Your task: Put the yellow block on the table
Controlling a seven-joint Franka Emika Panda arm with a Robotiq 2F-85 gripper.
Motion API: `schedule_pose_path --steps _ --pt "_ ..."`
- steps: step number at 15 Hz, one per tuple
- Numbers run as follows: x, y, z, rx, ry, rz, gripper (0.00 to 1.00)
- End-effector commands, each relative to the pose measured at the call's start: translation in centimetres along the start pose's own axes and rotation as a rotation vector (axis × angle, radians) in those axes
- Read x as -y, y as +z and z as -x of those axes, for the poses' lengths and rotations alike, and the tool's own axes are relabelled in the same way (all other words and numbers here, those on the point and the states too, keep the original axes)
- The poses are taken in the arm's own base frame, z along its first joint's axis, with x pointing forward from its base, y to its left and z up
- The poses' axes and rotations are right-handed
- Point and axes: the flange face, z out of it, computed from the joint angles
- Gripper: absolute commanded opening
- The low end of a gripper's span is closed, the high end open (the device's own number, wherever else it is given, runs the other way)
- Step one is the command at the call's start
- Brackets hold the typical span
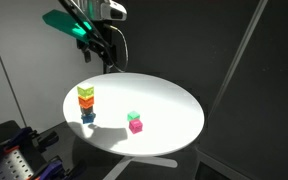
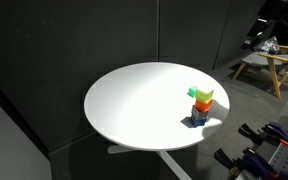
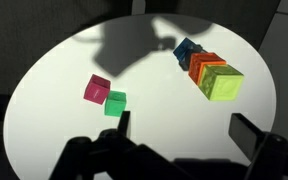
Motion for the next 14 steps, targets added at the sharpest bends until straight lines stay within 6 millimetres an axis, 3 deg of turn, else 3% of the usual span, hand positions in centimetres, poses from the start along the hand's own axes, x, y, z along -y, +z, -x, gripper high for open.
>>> schedule_pose_path --steps 1,9,14 --pt "0.8 -0.2 -0.5 -0.005 -0.016 0.010 1.00" --pt "3.7 1.1 -2.5 0.035 -0.042 0.053 1.00" --pt "5.4 3.3 -3.9 0.063 0.004 0.089 1.00"
